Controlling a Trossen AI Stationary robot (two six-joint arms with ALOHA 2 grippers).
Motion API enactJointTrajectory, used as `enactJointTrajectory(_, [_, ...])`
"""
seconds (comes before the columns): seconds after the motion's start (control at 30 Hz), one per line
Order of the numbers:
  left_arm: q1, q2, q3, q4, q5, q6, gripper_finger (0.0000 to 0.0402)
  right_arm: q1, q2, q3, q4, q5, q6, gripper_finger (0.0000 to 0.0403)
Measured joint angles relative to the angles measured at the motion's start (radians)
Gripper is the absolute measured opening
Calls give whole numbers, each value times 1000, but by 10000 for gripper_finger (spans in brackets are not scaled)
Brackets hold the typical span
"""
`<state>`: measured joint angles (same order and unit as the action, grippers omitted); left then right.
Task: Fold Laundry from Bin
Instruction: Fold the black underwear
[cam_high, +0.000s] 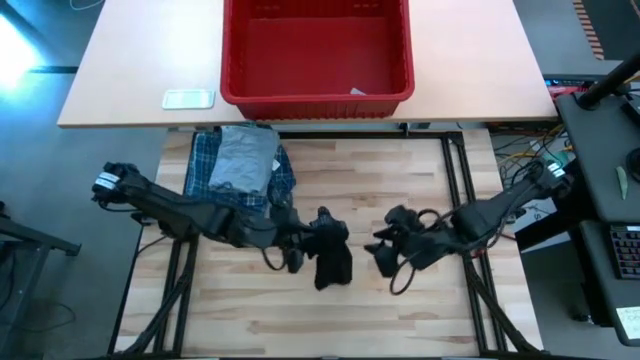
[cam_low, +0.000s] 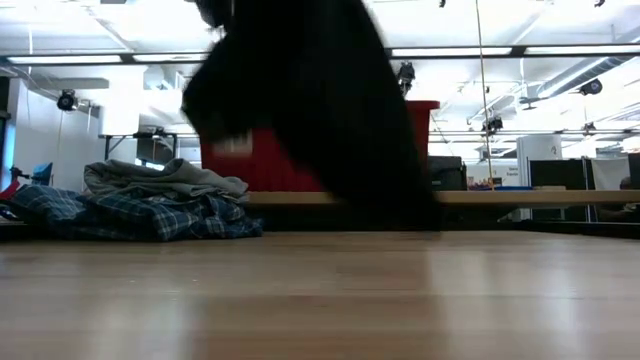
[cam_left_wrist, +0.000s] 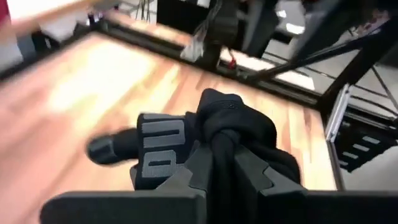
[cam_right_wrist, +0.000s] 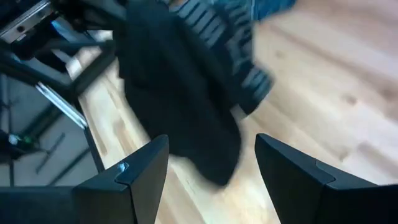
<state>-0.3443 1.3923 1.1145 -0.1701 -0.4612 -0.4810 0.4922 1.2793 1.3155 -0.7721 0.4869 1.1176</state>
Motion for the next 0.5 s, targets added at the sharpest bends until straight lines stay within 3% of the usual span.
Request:
enactJointTrajectory(0.07, [17,25,-61,56,33,-47,23,5,38,0,-6,-28,12,233])
enactJointTrajectory(0.2, [60,79,-93,-30,154,-162,74,5,111,0,-8,-53,-13,233])
enactJointTrajectory(0.33, [68,89,-54,-230,192,-217,148,-9,170,0,-8,-85,-66,233])
enactJointTrajectory(0.5, [68,84,37,-613,201,-354,228,-32,224,0,-13,-103,-137,233])
